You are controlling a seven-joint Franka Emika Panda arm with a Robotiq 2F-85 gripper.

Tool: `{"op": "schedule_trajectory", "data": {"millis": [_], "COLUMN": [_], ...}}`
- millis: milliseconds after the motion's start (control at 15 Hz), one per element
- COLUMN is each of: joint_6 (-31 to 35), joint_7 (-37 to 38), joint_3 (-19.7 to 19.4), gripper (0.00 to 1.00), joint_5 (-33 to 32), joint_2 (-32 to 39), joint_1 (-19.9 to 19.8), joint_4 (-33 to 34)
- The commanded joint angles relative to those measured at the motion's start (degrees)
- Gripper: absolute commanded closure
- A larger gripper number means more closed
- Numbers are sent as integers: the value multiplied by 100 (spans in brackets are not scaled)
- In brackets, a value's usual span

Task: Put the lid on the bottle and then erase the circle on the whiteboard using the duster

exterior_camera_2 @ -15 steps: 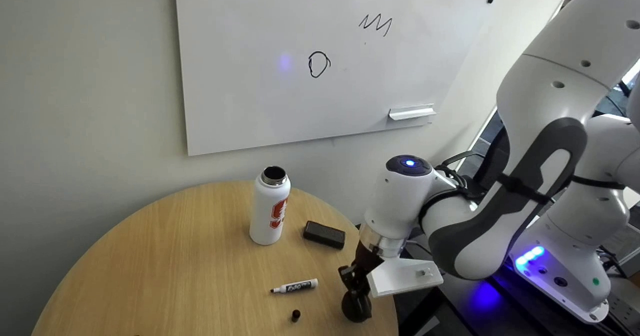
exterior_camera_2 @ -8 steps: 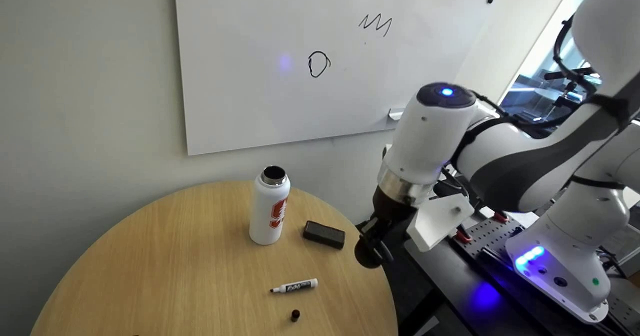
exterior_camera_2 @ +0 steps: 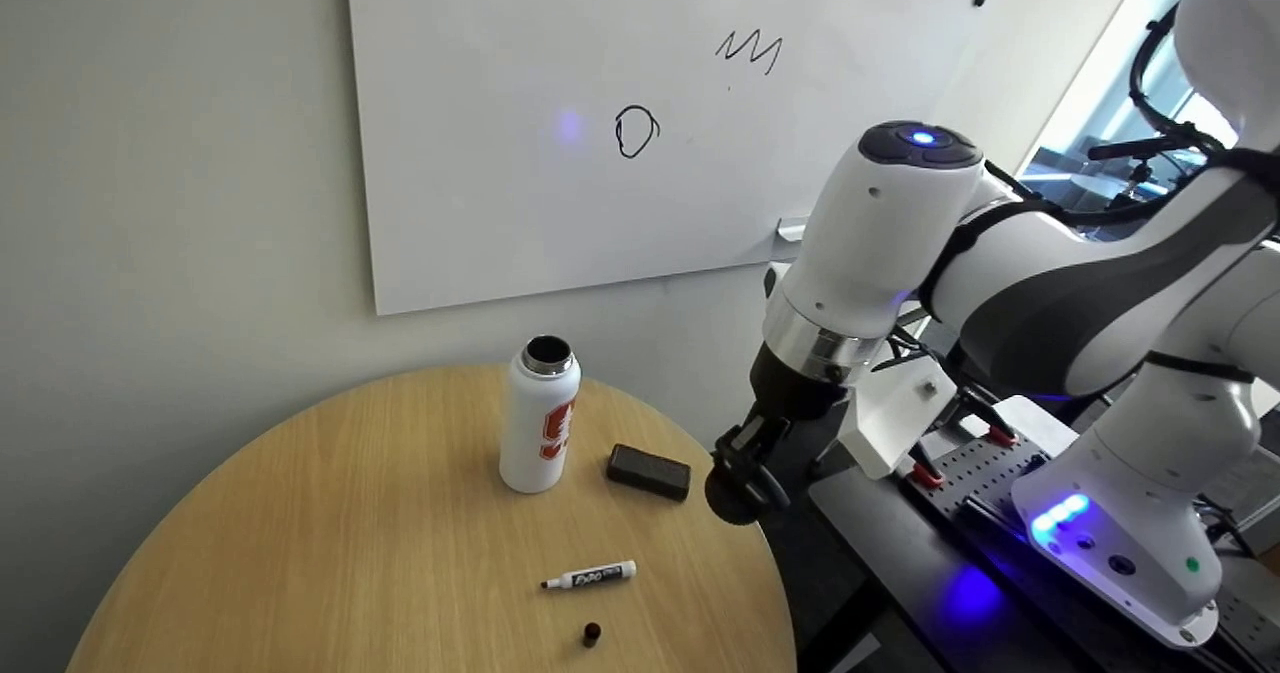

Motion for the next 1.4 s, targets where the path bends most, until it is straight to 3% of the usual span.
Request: {"op": "schedule_trajectory", "data": {"millis": [0, 267, 733, 1000, 1200, 1267, 1333], "joint_6": [98, -433, -1741, -1996, -1869, -1790, -1791], "joint_7": [-65, -858, -4170, -5684, -5907, -5821, -5825], "joint_3": [315, 421, 833, 1044, 1195, 1203, 1226], "gripper": [95, 95, 95, 95, 95, 80, 80], "joint_5": [-116, -760, -603, -785, -942, -790, -847], "joint_2": [12, -339, -305, 170, 344, 188, 272], "joint_1": [-394, -855, -1888, -2253, -2324, -2403, -2390], "joint_4": [30, 359, 1747, 2675, 2888, 2658, 2737]}}
